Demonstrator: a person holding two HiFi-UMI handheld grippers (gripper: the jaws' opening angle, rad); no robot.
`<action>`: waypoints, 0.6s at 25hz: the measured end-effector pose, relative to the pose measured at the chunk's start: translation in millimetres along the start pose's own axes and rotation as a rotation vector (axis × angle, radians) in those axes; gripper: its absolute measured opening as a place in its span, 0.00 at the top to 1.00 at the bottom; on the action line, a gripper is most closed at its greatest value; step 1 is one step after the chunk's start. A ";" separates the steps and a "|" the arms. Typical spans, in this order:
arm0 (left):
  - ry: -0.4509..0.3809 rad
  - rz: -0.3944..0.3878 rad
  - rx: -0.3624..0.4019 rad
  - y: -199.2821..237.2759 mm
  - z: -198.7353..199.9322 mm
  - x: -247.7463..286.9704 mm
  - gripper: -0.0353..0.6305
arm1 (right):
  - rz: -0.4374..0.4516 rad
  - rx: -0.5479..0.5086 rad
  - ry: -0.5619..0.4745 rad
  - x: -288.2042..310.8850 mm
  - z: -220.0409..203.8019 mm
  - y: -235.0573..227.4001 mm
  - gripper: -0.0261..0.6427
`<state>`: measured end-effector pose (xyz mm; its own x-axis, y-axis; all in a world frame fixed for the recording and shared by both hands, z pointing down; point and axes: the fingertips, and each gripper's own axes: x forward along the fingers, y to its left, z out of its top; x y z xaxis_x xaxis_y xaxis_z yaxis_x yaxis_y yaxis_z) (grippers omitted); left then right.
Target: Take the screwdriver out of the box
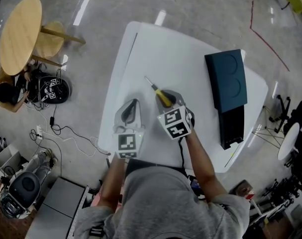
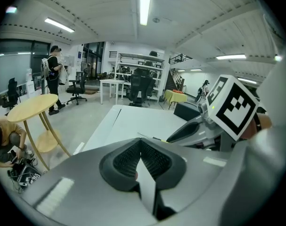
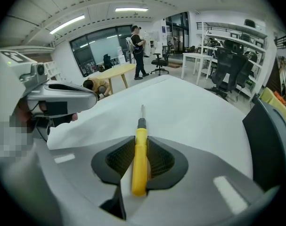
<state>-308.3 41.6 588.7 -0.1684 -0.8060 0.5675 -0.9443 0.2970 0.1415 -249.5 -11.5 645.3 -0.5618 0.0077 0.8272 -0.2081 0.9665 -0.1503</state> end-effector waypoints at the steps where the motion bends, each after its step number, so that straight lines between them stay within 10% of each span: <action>1: 0.002 0.000 -0.003 0.0 -0.7 0.8 0.93 | 0.001 0.002 0.001 0.3 0.1 -0.3 0.84; 15: -0.002 -0.007 0.017 -8.5 -1.5 -5.2 0.93 | 0.047 0.054 -0.058 -1.3 4.9 0.1 0.69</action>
<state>-299.0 44.0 585.8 -0.1627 -0.8092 0.5646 -0.9502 0.2827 0.1314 -252.7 -12.7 641.5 -0.6171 0.0364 0.7860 -0.2226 0.9500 -0.2188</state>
